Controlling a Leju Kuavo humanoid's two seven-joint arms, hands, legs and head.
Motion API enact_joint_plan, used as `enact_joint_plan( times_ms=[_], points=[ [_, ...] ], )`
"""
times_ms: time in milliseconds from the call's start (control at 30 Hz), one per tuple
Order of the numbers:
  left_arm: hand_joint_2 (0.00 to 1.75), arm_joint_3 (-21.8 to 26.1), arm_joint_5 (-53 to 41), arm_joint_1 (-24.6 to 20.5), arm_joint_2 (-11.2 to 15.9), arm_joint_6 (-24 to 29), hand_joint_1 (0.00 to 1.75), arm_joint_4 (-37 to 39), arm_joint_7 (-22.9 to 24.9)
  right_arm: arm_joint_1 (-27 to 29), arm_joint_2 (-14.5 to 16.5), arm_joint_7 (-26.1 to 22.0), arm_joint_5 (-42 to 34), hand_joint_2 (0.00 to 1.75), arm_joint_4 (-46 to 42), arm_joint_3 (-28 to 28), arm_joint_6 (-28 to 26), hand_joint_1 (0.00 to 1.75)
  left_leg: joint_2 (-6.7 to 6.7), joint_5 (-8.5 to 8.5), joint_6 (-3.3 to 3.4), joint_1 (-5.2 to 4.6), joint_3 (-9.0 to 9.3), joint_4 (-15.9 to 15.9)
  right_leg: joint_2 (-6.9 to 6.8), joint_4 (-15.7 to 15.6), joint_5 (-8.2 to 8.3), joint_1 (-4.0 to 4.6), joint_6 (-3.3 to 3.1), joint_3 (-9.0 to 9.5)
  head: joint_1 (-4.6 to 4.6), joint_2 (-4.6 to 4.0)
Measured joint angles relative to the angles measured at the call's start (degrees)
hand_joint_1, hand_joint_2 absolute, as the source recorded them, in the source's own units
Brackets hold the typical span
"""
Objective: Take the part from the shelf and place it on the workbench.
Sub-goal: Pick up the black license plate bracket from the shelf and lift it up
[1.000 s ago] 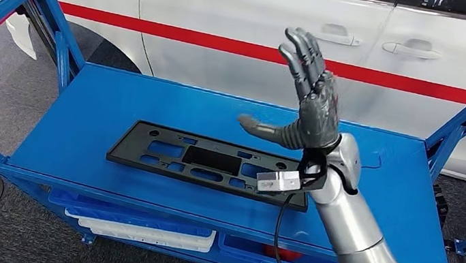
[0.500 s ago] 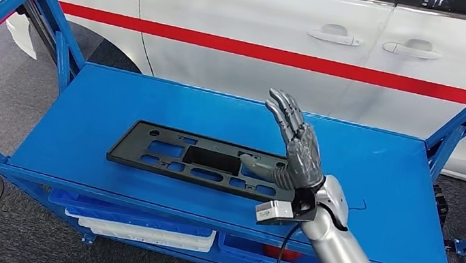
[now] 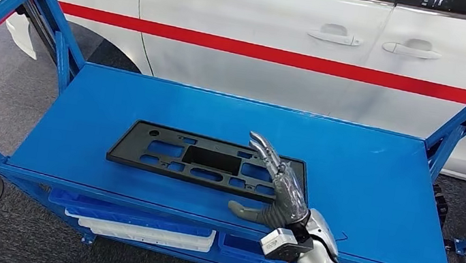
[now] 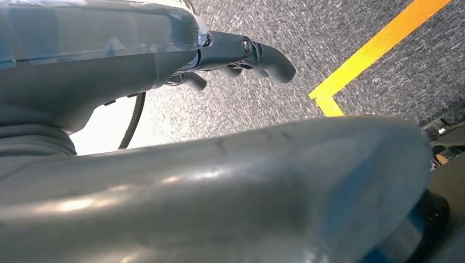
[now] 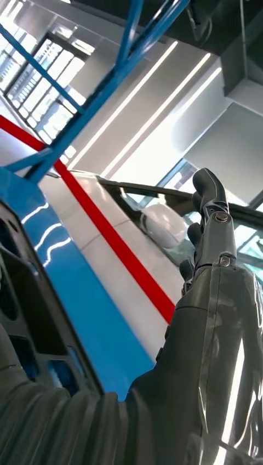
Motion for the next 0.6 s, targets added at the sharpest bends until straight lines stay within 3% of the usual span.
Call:
enact_joint_plan(
  times_ms=[433, 600],
  points=[
    [0.00, -0.43, -0.13, -0.06, 0.00, 0.22, 0.00, 0.00, 0.00, 0.07, 2.10, 0.00, 0.84, 1.75, 0.62, 1.56, 1.32, 0.00, 0.01, 0.00, 0.00, 0.00, 0.00, 0.00, 0.00, 0.00, 0.00, 0.00, 0.00, 0.00, 0.00, 0.00],
    [0.00, -0.52, -0.05, -0.18, 0.00, 0.15, 0.00, 0.00, 0.25, -0.36, 4.10, 0.10, 6.29, 1.75, 1.72, 2.22, -1.17, 0.00, 0.01, 0.00, 0.00, 0.00, -0.02, -0.02, 0.02, 0.01, 0.00, 0.01, 0.00, 0.00, 0.00, 0.00]
  ],
)
